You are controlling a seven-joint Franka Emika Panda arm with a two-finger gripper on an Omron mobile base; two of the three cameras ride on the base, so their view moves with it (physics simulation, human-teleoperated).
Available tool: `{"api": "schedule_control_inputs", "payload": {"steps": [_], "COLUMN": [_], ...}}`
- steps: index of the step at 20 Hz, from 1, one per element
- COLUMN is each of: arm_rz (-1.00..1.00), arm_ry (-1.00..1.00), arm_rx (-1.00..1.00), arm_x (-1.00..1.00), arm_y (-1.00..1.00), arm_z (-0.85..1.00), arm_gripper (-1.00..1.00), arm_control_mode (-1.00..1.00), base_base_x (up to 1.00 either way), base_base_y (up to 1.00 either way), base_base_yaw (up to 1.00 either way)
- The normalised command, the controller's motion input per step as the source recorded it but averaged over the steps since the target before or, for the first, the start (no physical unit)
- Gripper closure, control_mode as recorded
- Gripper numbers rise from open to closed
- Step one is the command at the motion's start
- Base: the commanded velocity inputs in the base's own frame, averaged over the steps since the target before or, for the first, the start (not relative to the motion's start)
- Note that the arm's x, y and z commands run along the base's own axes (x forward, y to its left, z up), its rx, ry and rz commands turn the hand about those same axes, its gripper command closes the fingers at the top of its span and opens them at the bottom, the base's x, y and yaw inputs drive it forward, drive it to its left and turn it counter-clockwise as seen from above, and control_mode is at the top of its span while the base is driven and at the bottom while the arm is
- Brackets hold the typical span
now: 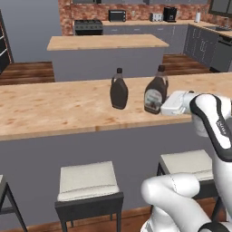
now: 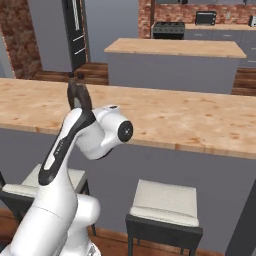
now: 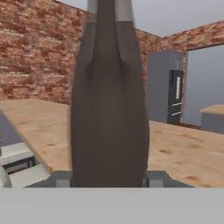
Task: The dining table condiment station is running low on syrup bottle. Refill the condiment station by opening the cabinet and taking the syrup bottle from the cabinet and placing it on the dining table.
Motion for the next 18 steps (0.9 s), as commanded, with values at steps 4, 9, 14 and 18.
{"api": "schedule_control_inputs", "payload": {"steps": [4,9,14,18], "arm_rz": [0.0,0.0,0.0,0.0], "arm_ry": [0.12,0.04,0.0,-0.01], "arm_rx": [0.0,0.0,0.0,0.0], "arm_x": [0.57,0.55,0.48,0.44], "arm_y": [0.0,0.0,0.0,0.0], "arm_z": [0.0,0.0,-0.1,-0.19], "arm_gripper": [1.0,1.0,1.0,1.0], "arm_control_mode": [-1.0,-1.0,-1.0,-1.0], "base_base_x": [0.0,0.0,0.0,0.0], "base_base_y": [0.0,0.0,0.0,0.0], "base_base_yaw": [0.0,0.0,0.0,0.0]}}
